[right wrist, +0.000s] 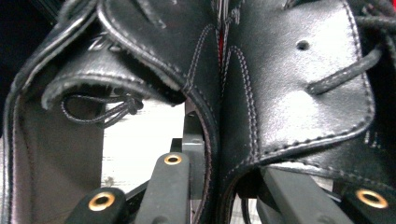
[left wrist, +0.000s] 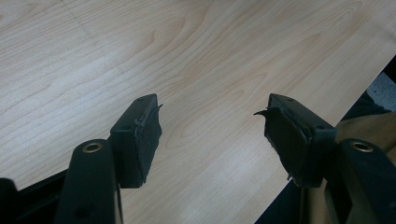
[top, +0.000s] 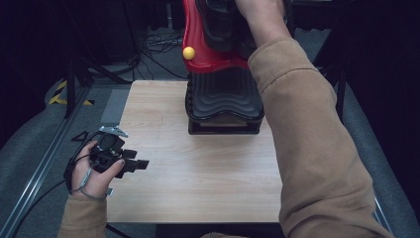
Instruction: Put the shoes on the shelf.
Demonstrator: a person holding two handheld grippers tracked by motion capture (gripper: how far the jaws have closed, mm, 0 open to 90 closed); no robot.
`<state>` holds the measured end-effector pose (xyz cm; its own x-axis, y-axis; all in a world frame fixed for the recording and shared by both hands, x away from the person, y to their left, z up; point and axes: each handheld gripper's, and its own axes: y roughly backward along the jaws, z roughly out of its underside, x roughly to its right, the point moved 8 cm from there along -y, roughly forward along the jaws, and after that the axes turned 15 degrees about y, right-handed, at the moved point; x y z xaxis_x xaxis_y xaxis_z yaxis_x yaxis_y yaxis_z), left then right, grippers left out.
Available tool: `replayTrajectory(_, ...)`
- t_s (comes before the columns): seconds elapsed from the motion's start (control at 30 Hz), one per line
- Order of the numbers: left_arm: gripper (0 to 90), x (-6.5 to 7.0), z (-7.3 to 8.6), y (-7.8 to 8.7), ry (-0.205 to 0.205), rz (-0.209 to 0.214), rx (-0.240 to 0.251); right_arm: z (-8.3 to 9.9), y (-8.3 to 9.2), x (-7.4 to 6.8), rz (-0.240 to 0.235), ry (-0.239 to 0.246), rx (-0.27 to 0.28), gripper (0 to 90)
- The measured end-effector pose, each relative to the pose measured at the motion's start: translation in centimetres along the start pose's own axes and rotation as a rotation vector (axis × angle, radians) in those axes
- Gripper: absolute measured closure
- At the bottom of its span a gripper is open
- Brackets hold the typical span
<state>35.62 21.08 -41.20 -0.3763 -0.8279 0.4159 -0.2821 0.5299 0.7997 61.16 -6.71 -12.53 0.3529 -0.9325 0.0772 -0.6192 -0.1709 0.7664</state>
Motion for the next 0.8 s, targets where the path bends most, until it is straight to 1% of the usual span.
replayTrajectory(0.17, 36.8, 0.0, -0.1, -0.1, -0.005, -0.005, -0.002, 0.5, -0.8, 0.1, 0.000, 0.015, -0.016, 77.8)
replayTrajectory(0.23, 36.7, 0.1, -0.1, -0.1, -0.003, 0.001, -0.005, 0.7, -1.0, -0.1, -0.015, 0.031, -0.017, 75.4)
replayTrajectory(0.33, 36.7, 0.1, -0.1, -0.2, -0.005, -0.002, -0.006, 0.8, -1.0, -0.3, -0.021, 0.053, -0.028, 71.4)
replayTrajectory(0.37, 36.6, 0.2, -0.1, -0.2, -0.004, 0.001, -0.006, 0.9, -0.9, -0.3, -0.030, 0.047, -0.028, 69.3)
replayTrajectory(0.47, 36.6, 0.2, -0.1, -0.2, -0.005, -0.001, -0.006, 1.3, -0.8, 0.0, -0.060, 0.029, -0.053, 62.0)
replayTrajectory(0.5, 36.6, 0.3, -0.1, -0.2, -0.004, 0.000, -0.007, 1.3, -0.8, 0.2, -0.061, 0.039, -0.046, 59.9)
replayTrajectory(0.6, 36.6, 0.3, -0.2, -0.4, -0.003, -0.001, -0.007, 1.4, -0.4, 0.5, -0.075, 0.045, -0.026, 56.7)
replayTrajectory(0.63, 36.6, 0.3, -0.2, -0.4, -0.004, -0.002, -0.009, 1.5, -0.3, 0.3, -0.089, 0.036, -0.027, 55.4)
replayTrajectory(0.67, 36.5, 0.4, -0.2, -0.4, -0.006, 0.001, -0.011, 1.6, -0.2, 0.2, -0.098, 0.037, -0.024, 54.6)
replayTrajectory(0.77, 36.5, 0.5, -0.3, -0.4, -0.011, -0.005, -0.008, 1.6, 0.3, 0.0, -0.102, 0.053, -0.016, 53.6)
replayTrajectory(0.8, 36.5, 0.7, -0.3, -0.4, -0.010, 0.000, -0.010, 1.8, 0.5, -0.1, -0.107, 0.057, -0.015, 53.2)
